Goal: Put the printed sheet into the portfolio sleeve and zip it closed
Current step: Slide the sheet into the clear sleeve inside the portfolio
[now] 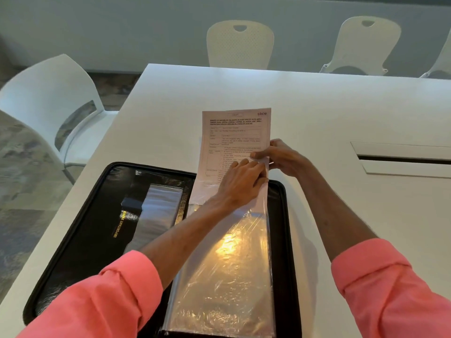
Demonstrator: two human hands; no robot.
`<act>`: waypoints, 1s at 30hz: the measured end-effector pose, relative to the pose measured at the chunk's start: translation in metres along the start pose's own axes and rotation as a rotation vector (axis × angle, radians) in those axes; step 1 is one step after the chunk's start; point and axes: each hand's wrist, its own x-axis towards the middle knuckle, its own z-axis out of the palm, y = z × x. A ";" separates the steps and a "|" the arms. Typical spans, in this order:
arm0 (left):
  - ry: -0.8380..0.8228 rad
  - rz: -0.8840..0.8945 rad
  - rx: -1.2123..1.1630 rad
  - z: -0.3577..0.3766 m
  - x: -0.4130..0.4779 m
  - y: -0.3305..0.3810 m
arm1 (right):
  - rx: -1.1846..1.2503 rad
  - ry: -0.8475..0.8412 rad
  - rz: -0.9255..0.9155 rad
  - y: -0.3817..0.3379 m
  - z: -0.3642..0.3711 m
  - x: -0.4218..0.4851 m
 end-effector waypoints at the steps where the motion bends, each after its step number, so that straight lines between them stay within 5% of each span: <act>1: 0.007 -0.004 -0.002 0.000 0.000 0.000 | -0.008 -0.027 0.009 0.003 0.000 -0.001; 9: -0.097 0.017 0.010 -0.004 -0.013 -0.017 | -0.007 -0.154 0.132 0.022 0.008 -0.002; 20: -0.235 -0.093 0.067 -0.049 -0.044 -0.091 | 0.103 0.306 -0.030 -0.004 0.035 0.025; 30: -0.179 -0.106 0.052 -0.040 -0.044 -0.086 | -0.028 0.128 -0.080 0.006 0.016 0.008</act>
